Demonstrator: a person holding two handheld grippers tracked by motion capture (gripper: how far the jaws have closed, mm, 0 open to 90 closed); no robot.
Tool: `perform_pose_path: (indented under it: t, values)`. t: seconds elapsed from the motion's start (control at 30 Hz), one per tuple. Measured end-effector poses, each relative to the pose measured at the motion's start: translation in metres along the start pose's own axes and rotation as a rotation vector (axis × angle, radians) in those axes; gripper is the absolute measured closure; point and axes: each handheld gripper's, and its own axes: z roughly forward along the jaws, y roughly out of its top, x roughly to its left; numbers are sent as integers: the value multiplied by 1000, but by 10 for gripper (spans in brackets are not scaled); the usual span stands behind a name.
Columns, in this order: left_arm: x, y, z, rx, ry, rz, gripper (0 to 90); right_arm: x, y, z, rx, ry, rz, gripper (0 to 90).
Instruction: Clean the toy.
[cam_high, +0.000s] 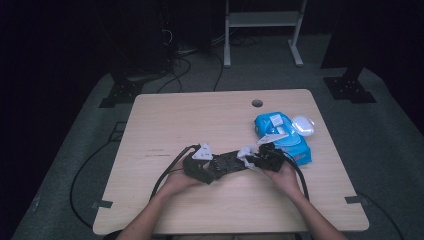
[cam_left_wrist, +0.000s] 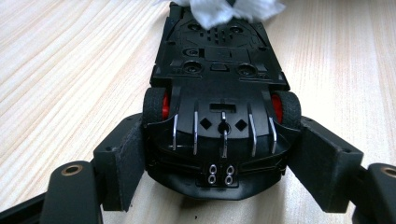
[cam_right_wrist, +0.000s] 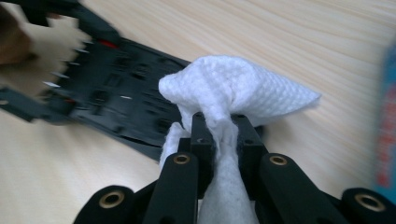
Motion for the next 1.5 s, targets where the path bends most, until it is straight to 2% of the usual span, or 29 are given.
perform_pose_path:
  t: [0.07, 0.13, 0.2, 0.33, 0.47, 0.57, 0.73, 0.83, 0.9, 1.0, 1.13, 1.2, 1.3, 1.43, 1.5]
  values:
    - [0, 0, 0, 2, 0, 3, 242, 6, 2, 2, -4, 29, -12, 809]
    - [0, 0, 0, 3, 2, 6, 242, 11, 3, 3, 1, 21, -40, 809]
    - [0, 0, 0, 3, 1, 4, 242, 7, 2, 2, 8, 12, -32, 808]
    - [0, 0, 0, 0, -1, 0, 242, -10, -4, -5, 15, -37, 6, 809]
    - [0, 0, 0, 3, 0, 0, 242, -14, -11, -10, 23, -41, 26, 810]
    - [0, 0, 0, 6, 1, 6, 242, -10, -12, -11, 24, -20, 16, 810]
    - [0, 0, 0, 7, 1, 2, 242, 3, -3, -7, -1, 62, 10, 810]
    - [0, 0, 0, 6, 3, 1, 241, 8, -2, -1, 25, 60, -25, 809]
    - [2, -1, 0, 4, -6, -9, 239, 7, -3, -1, 22, 73, -4, 809]
    - [5, 0, 0, 10, -24, -43, 220, 6, -5, -2, 15, 82, 7, 810]
    - [8, -1, -1, 3, -69, -97, 171, 9, -6, -2, 13, 76, -26, 812]
    - [10, -2, -2, 3, -79, -120, 157, 9, -7, -2, 17, 84, -24, 814]
    - [16, -3, -4, -24, -109, -185, 132, 10, -7, -2, 13, 80, -36, 815]
    - [22, -4, -8, -50, -123, -256, 123, 11, -9, -2, 5, 74, -49, 816]
    - [25, -4, -8, -47, -119, -280, 143, 11, -9, -2, 0, 70, -51, 816]
